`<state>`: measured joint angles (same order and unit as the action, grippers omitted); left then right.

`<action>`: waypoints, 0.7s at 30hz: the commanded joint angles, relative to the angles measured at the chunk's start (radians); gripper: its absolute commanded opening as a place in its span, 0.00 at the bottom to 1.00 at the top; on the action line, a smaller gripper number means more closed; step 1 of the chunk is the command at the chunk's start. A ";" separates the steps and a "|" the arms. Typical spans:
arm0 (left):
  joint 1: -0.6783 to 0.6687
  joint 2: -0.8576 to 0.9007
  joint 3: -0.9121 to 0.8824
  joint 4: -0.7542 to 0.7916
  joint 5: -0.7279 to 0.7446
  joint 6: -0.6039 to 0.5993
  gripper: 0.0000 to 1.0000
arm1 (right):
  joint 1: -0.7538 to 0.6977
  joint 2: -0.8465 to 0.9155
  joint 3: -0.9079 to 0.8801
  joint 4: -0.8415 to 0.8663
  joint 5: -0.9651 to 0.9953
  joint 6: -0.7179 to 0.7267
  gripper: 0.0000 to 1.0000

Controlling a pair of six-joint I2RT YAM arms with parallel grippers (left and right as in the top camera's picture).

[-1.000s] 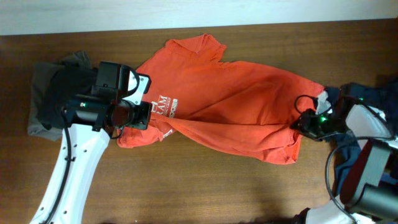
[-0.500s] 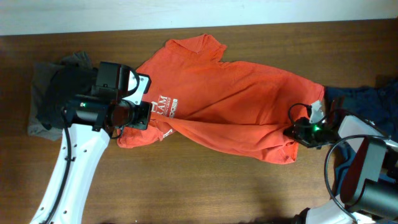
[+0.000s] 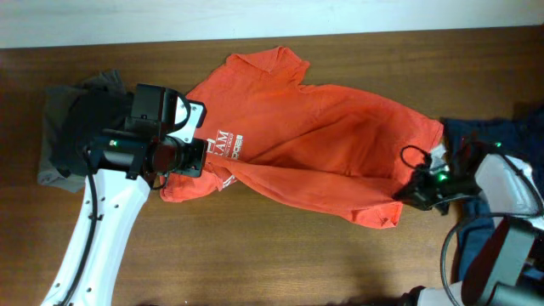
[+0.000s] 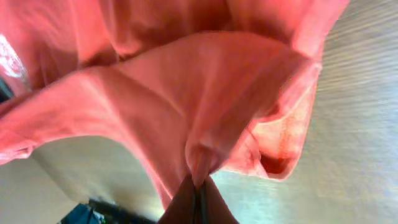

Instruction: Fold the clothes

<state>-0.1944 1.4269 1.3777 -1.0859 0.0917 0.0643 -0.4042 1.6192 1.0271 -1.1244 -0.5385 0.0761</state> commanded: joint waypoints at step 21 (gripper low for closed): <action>0.001 -0.045 0.018 -0.015 -0.126 0.020 0.00 | 0.005 -0.026 0.353 -0.317 0.251 -0.103 0.04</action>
<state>-0.1944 1.4261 1.3777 -1.0927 -0.0200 0.0647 -0.4042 1.6093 1.3560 -1.4120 -0.1345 0.1230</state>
